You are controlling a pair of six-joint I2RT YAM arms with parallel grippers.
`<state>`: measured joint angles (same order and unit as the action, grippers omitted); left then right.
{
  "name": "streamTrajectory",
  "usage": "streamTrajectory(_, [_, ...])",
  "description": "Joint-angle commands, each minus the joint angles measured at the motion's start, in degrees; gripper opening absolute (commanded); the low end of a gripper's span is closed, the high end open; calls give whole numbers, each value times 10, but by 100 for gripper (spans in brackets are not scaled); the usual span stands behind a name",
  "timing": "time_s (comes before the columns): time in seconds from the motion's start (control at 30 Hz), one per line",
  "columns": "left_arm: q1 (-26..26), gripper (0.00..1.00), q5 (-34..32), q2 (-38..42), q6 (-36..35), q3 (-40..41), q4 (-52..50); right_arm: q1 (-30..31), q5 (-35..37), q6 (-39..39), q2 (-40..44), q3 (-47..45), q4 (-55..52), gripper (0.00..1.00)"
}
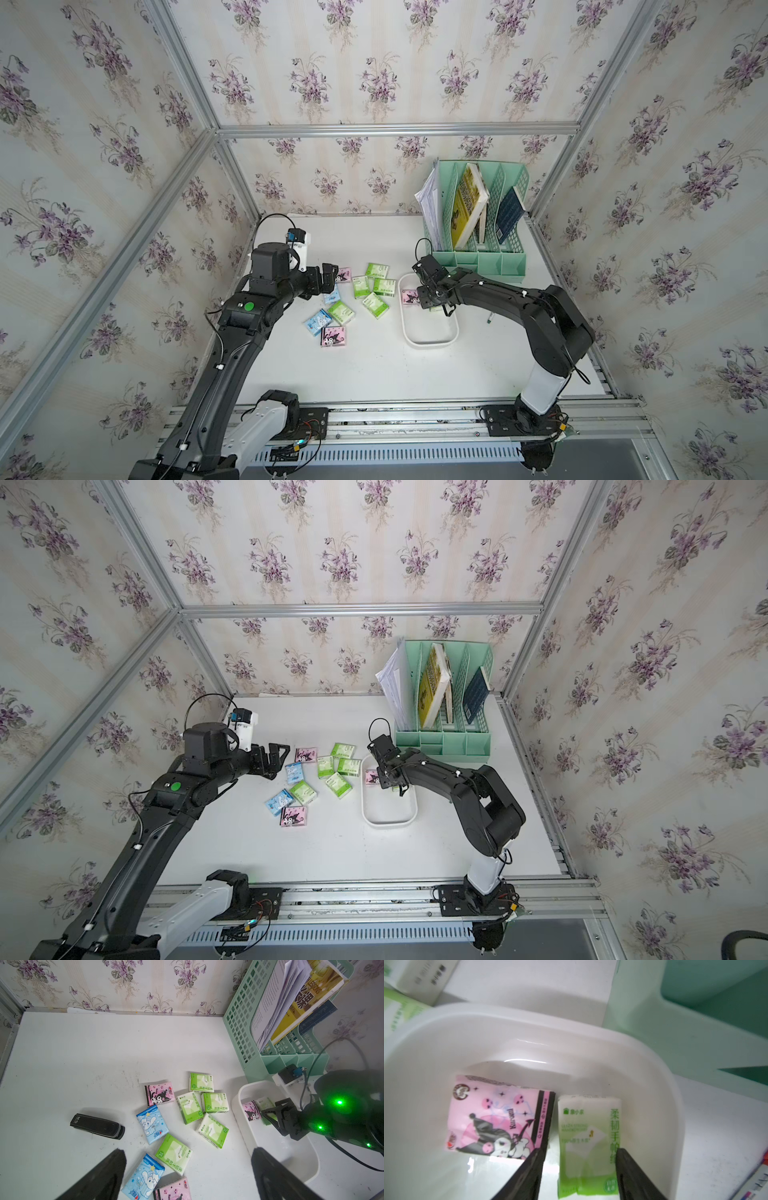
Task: Put the pocket tissues into the storage box
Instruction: Place the pocket tissues in the storage box, then pick up the pocket tissues from the center of the board.
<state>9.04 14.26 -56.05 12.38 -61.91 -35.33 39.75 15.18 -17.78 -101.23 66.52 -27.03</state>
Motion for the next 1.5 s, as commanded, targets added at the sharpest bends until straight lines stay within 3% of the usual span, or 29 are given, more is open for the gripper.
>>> streamTrajectory(0.0, [0,99,-3,2,-4,0,-9,0,-17,5,22,-3,20,62])
streamTrajectory(0.3, [0,99,-15,2,5,0,-6,22,-137,116,110,-38,86,62])
streamTrajectory(0.47, [0,99,-17,3,21,12,6,55,-186,143,105,-29,114,63])
streamTrajectory(0.67, [0,99,-19,5,32,15,11,113,-171,158,19,46,108,64])
streamTrajectory(0.93, [0,99,-19,12,28,28,10,129,-160,118,-114,174,42,65])
streamTrajectory(1.47, [0,99,-20,16,24,27,6,133,-118,102,-221,273,-32,66])
